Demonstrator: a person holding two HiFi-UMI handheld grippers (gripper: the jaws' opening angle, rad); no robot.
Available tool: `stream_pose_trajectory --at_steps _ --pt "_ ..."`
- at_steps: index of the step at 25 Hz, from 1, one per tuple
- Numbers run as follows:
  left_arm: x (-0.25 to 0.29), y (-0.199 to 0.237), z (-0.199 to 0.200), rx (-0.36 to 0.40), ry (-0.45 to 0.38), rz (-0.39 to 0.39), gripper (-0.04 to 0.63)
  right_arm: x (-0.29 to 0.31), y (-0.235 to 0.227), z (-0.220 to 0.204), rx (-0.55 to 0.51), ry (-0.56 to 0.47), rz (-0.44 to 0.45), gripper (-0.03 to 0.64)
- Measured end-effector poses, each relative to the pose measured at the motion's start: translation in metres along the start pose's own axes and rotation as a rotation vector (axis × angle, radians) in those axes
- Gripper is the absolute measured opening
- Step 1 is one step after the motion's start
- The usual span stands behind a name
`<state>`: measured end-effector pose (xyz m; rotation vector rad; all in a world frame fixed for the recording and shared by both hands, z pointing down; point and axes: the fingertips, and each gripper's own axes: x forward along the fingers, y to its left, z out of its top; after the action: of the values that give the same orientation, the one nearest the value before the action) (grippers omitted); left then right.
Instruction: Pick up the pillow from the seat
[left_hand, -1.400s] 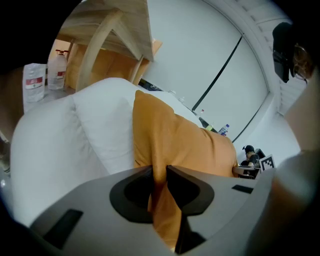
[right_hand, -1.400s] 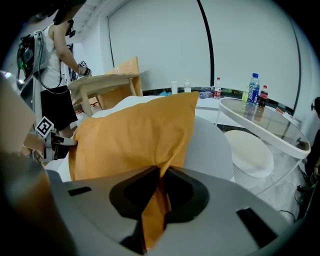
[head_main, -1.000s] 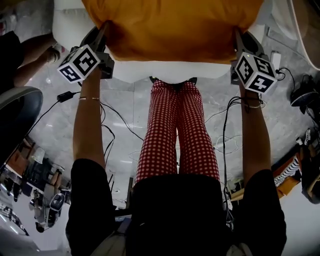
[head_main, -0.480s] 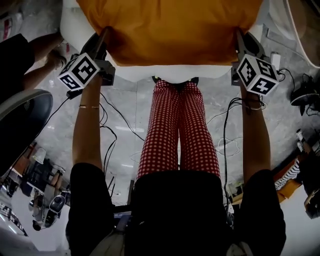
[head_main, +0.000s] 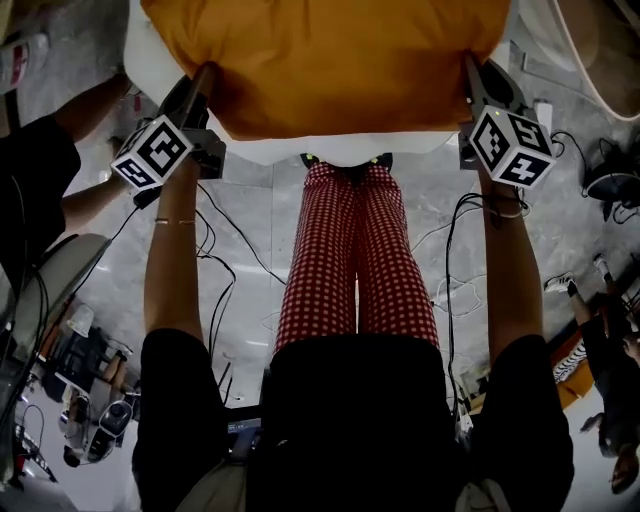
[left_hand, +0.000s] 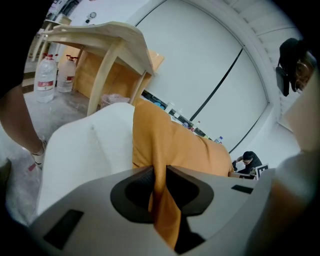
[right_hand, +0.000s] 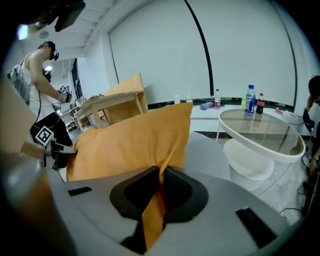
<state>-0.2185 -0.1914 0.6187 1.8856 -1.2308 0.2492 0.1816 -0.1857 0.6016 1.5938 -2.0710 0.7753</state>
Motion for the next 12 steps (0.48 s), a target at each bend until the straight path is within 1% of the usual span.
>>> stream_pose_trajectory --at_steps 2,7,12 --pt "-0.006 -0.004 0.003 -0.001 -0.005 0.004 0.083 -0.007 0.001 0.004 0.004 -0.007 0.000 0.055" --pt "-0.021 -0.015 0.018 0.003 -0.026 -0.015 0.083 -0.020 0.010 0.018 0.005 -0.024 0.007 0.055" --pt "-0.034 -0.033 0.019 0.019 -0.035 -0.021 0.081 -0.041 0.007 0.021 0.005 -0.040 0.009 0.055"
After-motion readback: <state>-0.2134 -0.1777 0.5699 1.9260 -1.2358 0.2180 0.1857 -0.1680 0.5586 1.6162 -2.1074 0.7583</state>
